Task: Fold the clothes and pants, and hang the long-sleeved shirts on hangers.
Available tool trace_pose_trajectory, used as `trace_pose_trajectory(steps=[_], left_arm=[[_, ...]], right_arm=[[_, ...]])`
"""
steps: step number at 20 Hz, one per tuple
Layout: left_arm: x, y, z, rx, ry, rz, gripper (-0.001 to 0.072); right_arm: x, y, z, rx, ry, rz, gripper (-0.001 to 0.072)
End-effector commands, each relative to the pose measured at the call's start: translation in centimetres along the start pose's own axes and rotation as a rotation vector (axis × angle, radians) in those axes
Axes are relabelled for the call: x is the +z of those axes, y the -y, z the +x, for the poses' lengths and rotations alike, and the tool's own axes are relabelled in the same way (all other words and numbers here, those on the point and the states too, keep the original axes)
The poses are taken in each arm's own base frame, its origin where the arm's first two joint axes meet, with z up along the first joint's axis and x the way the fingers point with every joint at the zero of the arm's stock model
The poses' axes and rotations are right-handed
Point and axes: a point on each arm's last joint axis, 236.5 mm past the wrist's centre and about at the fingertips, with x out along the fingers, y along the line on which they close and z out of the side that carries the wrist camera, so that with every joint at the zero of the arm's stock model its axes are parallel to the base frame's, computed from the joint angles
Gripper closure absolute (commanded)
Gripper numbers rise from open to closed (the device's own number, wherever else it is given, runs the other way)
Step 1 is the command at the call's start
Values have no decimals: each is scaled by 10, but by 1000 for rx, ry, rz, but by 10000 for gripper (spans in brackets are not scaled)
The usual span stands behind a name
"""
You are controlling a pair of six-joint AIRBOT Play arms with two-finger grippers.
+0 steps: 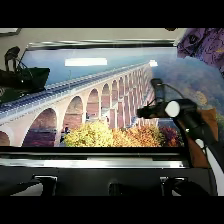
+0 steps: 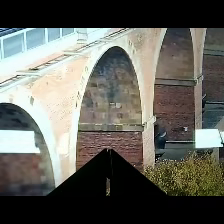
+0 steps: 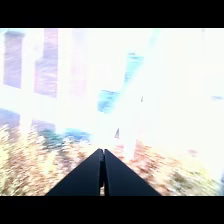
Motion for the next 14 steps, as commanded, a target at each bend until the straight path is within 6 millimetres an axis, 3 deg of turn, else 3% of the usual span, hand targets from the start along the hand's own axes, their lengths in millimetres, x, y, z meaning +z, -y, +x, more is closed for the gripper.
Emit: trace_pose_trajectory(steps=[1, 6, 14], left_arm=[[-13, -10, -13, 70, 82, 51, 688], [-16, -13, -17, 85, 75, 59, 685], [-17, -13, -13, 85, 67, 57, 685]], right_arm=[[-11, -69, 21, 81, -1, -170, 683], [2, -67, 20, 65, 50, -183, 680], [2, -67, 20, 65, 52, -184, 681]])
